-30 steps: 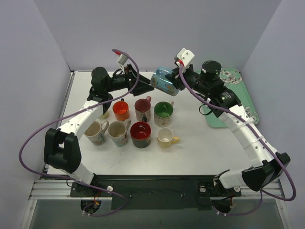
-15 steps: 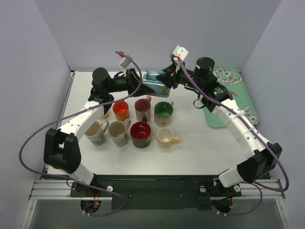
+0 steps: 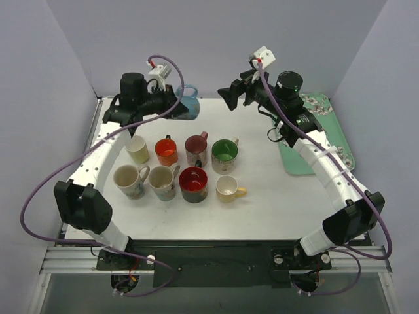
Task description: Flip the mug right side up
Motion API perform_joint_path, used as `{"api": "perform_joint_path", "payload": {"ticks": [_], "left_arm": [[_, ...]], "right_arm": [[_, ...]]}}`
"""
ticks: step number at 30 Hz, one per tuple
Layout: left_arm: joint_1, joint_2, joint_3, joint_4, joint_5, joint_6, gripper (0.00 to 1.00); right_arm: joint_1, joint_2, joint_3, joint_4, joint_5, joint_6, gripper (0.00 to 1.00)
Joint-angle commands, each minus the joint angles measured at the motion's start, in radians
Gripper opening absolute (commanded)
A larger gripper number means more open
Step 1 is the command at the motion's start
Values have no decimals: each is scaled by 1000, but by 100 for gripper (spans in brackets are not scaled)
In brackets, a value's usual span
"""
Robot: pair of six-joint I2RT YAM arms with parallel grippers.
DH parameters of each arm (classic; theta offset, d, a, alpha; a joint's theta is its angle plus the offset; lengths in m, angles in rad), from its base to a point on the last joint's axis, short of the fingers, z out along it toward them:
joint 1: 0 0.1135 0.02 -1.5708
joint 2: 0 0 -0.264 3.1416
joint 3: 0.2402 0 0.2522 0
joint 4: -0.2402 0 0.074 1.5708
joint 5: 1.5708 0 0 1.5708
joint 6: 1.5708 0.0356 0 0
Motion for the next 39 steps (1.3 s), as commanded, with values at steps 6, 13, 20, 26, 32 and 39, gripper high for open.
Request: {"api": "perform_joint_path", "payload": {"ticks": [6, 13, 20, 26, 32, 39], "left_arm": [[172, -12, 341, -835, -793, 444, 0], [402, -13, 199, -848, -786, 501, 0], [465, 44, 35, -759, -687, 555, 0], [469, 57, -134, -572, -629, 553, 0], [469, 82, -189, -526, -629, 556, 0], [472, 82, -227, -512, -589, 564, 23]], "right_arm": [[-9, -59, -54, -35, 311, -4, 94], [-23, -70, -114, -57, 348, -13, 95], [-40, -97, -154, -49, 396, -17, 95], [-62, -148, -209, -27, 442, -5, 95], [-75, -191, -235, -34, 471, -2, 96], [-80, -237, -257, -49, 512, -4, 96]]}}
